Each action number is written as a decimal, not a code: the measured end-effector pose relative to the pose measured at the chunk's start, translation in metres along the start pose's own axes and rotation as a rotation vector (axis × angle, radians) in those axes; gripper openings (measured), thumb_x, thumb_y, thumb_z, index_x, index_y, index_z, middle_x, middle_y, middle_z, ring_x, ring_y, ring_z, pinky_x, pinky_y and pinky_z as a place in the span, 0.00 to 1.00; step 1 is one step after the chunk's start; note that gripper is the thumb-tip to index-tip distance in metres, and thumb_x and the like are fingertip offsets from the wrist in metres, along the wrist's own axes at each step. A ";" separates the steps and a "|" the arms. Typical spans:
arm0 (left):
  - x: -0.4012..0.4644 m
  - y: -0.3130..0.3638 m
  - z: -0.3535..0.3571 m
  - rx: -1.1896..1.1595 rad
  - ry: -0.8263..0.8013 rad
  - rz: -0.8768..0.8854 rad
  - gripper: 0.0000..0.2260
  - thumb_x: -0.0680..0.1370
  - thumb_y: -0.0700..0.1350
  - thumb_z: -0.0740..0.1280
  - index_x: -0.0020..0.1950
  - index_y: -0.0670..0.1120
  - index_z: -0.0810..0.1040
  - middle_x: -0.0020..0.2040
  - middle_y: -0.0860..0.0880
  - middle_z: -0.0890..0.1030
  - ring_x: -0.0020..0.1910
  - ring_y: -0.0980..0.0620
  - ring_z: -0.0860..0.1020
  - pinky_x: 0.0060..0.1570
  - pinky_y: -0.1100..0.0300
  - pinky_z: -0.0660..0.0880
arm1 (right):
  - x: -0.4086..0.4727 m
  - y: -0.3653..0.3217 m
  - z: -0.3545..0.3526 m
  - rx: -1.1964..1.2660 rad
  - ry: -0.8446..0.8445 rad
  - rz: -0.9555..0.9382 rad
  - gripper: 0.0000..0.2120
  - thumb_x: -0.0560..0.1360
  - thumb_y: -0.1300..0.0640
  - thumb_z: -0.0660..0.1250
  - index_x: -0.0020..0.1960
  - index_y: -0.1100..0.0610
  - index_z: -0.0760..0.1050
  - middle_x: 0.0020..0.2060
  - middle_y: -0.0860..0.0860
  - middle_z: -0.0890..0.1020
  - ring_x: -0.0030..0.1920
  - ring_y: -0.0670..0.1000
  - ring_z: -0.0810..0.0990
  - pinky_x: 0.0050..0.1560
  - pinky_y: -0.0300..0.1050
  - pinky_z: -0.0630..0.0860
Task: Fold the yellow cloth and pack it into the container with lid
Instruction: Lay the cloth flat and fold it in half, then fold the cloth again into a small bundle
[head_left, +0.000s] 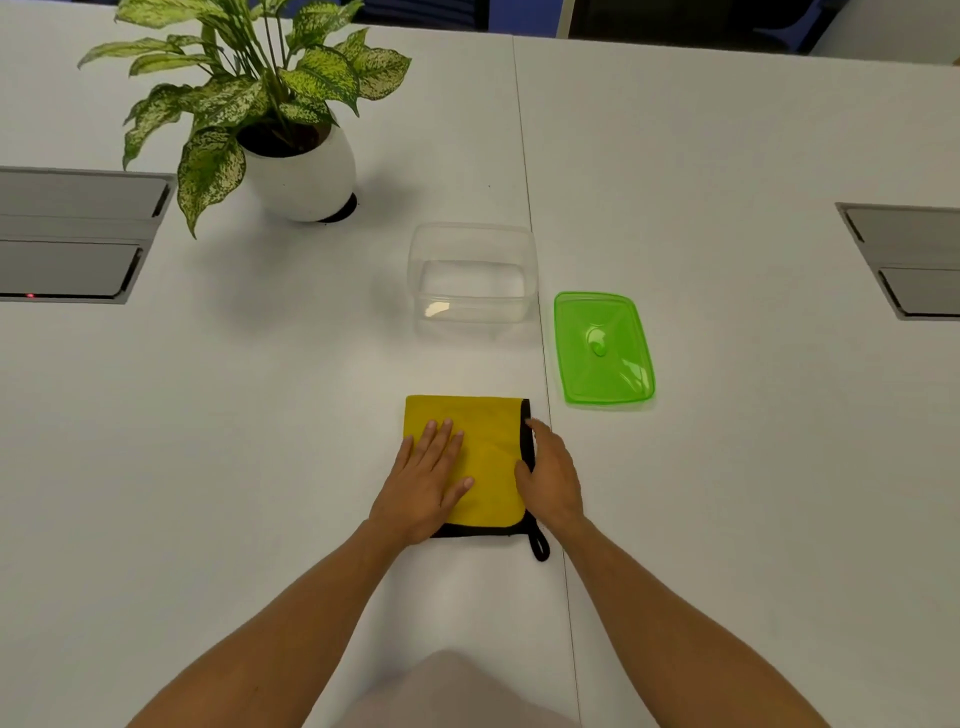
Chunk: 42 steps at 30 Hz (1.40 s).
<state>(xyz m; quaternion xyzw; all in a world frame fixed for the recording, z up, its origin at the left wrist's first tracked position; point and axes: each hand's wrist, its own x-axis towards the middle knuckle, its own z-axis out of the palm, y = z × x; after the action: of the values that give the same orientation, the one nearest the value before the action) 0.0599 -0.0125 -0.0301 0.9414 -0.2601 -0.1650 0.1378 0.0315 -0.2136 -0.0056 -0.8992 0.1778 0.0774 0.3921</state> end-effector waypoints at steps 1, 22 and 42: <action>0.004 -0.002 0.002 -0.002 -0.007 0.005 0.32 0.78 0.65 0.41 0.77 0.51 0.38 0.78 0.50 0.36 0.77 0.49 0.36 0.74 0.52 0.34 | 0.005 0.000 0.000 -0.009 -0.010 -0.038 0.28 0.75 0.66 0.59 0.74 0.55 0.60 0.68 0.57 0.70 0.67 0.57 0.69 0.66 0.53 0.68; 0.012 -0.006 0.027 -0.030 0.034 -0.119 0.34 0.79 0.65 0.46 0.79 0.48 0.44 0.79 0.47 0.43 0.78 0.48 0.41 0.75 0.45 0.39 | 0.036 0.013 0.016 -0.577 -0.270 -0.001 0.30 0.81 0.47 0.46 0.75 0.46 0.31 0.78 0.48 0.39 0.77 0.53 0.36 0.73 0.67 0.39; 0.027 -0.023 -0.026 -1.110 0.002 -0.820 0.23 0.74 0.42 0.71 0.67 0.43 0.68 0.64 0.41 0.74 0.59 0.40 0.75 0.57 0.45 0.75 | 0.037 -0.002 0.004 0.192 -0.136 0.466 0.07 0.68 0.65 0.69 0.45 0.60 0.74 0.35 0.50 0.75 0.38 0.52 0.76 0.40 0.51 0.79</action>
<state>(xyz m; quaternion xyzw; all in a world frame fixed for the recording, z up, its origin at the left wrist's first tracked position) 0.1018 -0.0031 -0.0209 0.7539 0.2400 -0.3115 0.5263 0.0666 -0.2189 -0.0168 -0.7854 0.3600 0.2089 0.4582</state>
